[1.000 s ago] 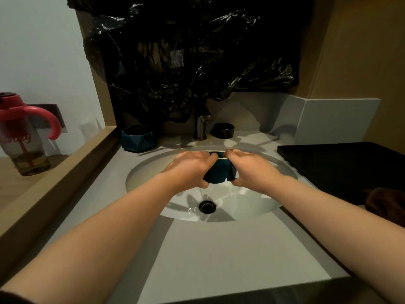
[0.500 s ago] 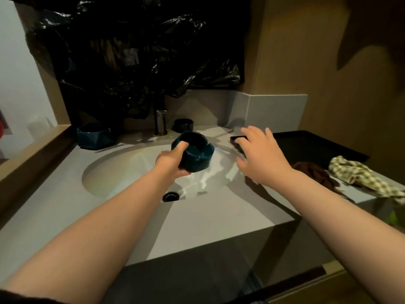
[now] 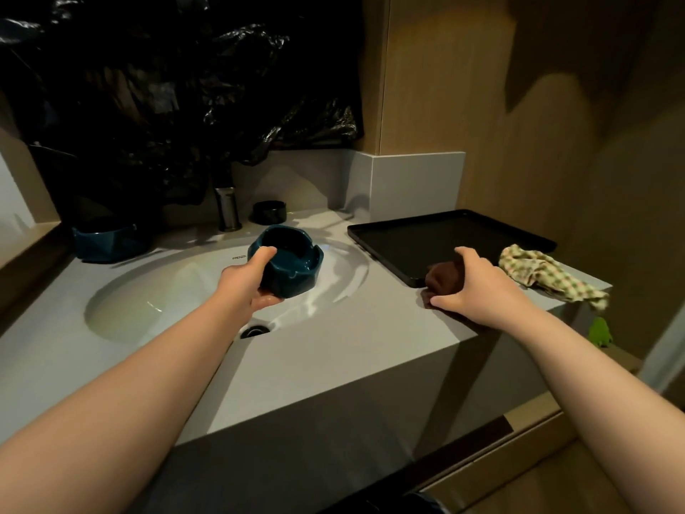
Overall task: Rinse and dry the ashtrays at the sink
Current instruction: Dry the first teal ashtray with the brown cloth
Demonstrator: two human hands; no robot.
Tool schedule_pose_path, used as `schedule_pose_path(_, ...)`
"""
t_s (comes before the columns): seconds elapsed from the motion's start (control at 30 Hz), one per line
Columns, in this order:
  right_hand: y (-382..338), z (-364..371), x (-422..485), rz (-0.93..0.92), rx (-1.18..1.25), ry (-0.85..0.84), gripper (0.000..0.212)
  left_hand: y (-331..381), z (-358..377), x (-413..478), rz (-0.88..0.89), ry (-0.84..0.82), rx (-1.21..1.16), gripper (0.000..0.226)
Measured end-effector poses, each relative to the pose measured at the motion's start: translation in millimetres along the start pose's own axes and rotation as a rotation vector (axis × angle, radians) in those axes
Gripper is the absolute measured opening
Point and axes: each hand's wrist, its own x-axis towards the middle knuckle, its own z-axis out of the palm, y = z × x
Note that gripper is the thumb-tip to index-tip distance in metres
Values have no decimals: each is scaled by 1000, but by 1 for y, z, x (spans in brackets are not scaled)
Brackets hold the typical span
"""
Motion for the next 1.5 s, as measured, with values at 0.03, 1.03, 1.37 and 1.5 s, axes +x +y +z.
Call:
schedule_pose_path(0.03,0,-1,0,7,63,-7,103,1,-1,-1,-4,0,-13,55)
schedule_pose_path(1.03,-186,27,91,-133,1040,-353,27,26,-58,33,-137,88,-315,53)
schedule_pose_path(1.37,-221,83,84,-823,139,-285,59,16,-65,56,-114,-31,-171,43)
schedule_pose_path(1.5,-218,81,84,-837,168,-295,24,15,-63,50,-182,-157,-137,41)
